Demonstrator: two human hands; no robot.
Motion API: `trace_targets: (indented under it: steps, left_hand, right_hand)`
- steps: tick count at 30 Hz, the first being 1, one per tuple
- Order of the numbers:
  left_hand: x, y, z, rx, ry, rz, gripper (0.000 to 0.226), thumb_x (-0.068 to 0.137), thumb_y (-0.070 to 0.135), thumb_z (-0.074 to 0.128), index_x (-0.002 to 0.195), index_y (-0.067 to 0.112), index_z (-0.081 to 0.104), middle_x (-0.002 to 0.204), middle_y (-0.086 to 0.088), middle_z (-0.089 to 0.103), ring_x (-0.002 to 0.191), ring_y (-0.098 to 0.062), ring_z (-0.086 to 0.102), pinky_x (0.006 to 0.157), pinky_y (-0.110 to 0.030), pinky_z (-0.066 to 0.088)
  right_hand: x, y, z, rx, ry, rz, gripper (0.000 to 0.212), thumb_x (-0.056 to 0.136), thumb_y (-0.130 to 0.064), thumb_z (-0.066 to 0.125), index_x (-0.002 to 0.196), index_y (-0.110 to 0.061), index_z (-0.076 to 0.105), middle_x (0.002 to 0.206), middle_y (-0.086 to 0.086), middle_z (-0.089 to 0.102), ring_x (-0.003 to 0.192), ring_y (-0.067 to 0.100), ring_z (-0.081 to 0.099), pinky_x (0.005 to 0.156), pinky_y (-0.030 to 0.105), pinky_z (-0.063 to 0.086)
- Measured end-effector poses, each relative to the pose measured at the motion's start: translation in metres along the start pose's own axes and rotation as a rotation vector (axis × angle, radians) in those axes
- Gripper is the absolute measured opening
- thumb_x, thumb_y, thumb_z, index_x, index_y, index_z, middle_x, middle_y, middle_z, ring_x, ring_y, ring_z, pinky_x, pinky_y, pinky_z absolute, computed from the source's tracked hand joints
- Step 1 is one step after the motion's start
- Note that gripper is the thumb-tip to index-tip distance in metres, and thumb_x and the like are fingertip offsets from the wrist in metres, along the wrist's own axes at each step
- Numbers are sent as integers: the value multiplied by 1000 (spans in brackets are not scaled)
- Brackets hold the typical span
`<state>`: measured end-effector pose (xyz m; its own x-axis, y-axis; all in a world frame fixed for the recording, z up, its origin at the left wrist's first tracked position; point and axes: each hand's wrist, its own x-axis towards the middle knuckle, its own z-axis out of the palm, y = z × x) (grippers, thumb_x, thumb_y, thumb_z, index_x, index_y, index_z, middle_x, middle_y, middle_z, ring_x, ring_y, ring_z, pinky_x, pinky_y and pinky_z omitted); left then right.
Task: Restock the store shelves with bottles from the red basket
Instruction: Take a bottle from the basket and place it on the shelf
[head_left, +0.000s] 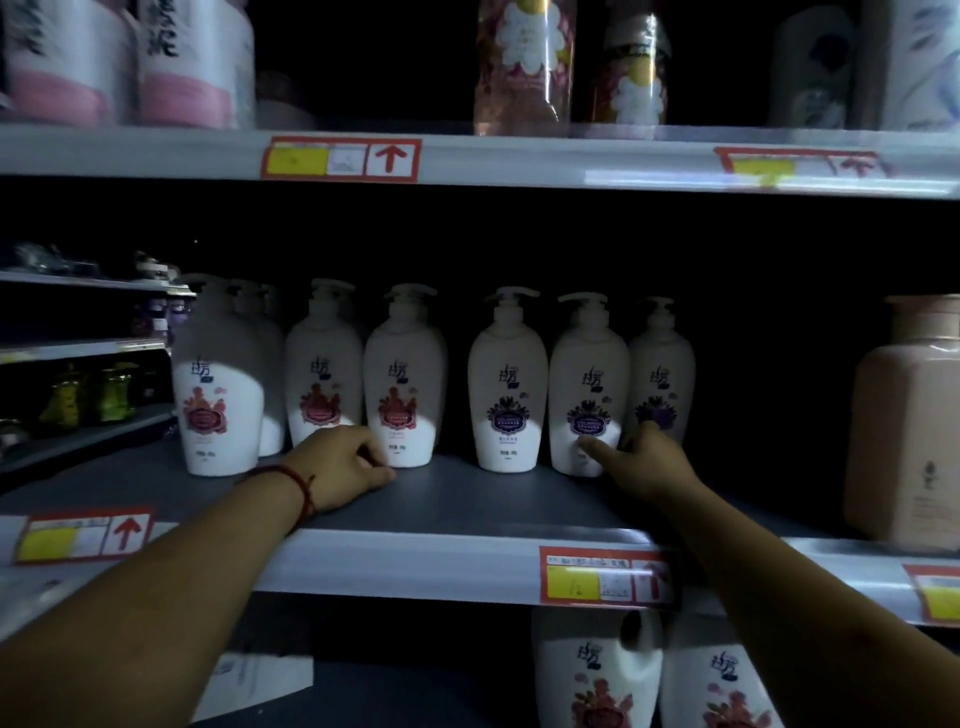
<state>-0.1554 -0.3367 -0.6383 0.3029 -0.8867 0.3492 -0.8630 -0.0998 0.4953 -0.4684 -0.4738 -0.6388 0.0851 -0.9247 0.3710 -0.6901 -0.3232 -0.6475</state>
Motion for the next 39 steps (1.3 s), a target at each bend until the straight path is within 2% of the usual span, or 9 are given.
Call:
trace_targets:
  steps: [5, 10, 13, 16, 20, 25, 30, 35, 39]
  left_hand:
    - [1, 0, 0, -101, 76, -21, 14, 80, 22, 74, 84, 9, 71, 90, -5, 72, 91, -20, 66, 83, -28, 50]
    - [6, -16, -5, -253, 145, -90, 15, 83, 22, 71, 72, 13, 64, 85, -5, 70, 92, -23, 65, 73, -22, 43]
    - [14, -24, -1, -335, 79, -52, 21, 77, 23, 73, 84, 3, 69, 87, -11, 73, 89, -25, 67, 77, -31, 53]
    - [15, -25, 2, -392, 14, 5, 31, 73, 31, 76, 97, 11, 73, 99, -6, 75, 95, -21, 69, 92, -41, 54]
    - [17, -28, 6, -439, 12, 12, 48, 59, 51, 73, 89, 14, 73, 91, -3, 75, 92, -22, 69, 89, -45, 54]
    - [17, -28, 3, -534, -17, -4, 62, 42, 58, 70, 84, 14, 71, 88, -6, 75, 91, -25, 69, 88, -44, 56]
    - [16, -29, 4, -546, -11, -25, 26, 63, 37, 74, 63, 16, 59, 69, -7, 63, 70, -22, 56, 69, -33, 48]
    - [18, -32, 7, -541, -2, -25, 40, 74, 36, 79, 55, 18, 49, 56, 3, 47, 58, -15, 43, 57, -25, 35]
    - [10, -26, -3, -612, 54, -53, 11, 78, 30, 72, 78, 19, 74, 89, -6, 72, 88, -25, 67, 84, -34, 56]
  right_hand:
    - [-32, -38, -8, -104, 113, -344, 47, 93, -47, 57, 61, -11, 55, 53, 1, 55, 55, 19, 57, 56, 35, 46]
    - [-41, -104, 37, -133, 9, -516, 44, 92, -47, 59, 61, -17, 51, 54, -2, 52, 55, 14, 52, 55, 31, 38]
    - [-40, -140, 73, 21, -37, -369, 32, 89, -42, 66, 87, -11, 62, 75, 4, 64, 75, 23, 63, 64, 29, 45]
    - [-36, -159, 105, 159, 20, -232, 45, 82, -42, 73, 102, -3, 60, 95, 13, 66, 95, 32, 64, 74, 34, 50]
    - [-38, -165, 130, 163, -15, -110, 66, 81, -43, 75, 124, 0, 51, 126, 19, 61, 114, 35, 59, 91, 38, 49]
    - [-31, -161, 138, 97, -41, -101, 72, 78, -55, 73, 124, -4, 54, 124, 15, 64, 112, 33, 61, 93, 42, 51]
    - [-29, -161, 142, 70, -27, -117, 70, 77, -58, 72, 122, -7, 56, 120, 12, 66, 107, 31, 63, 91, 44, 53]
    - [-26, -159, 144, 55, -37, -137, 72, 73, -65, 70, 118, -10, 60, 113, 10, 70, 101, 29, 66, 87, 45, 56]
    - [-28, -161, 142, 5, -33, -129, 69, 78, -63, 68, 114, -6, 59, 109, 12, 68, 99, 31, 65, 84, 43, 55]
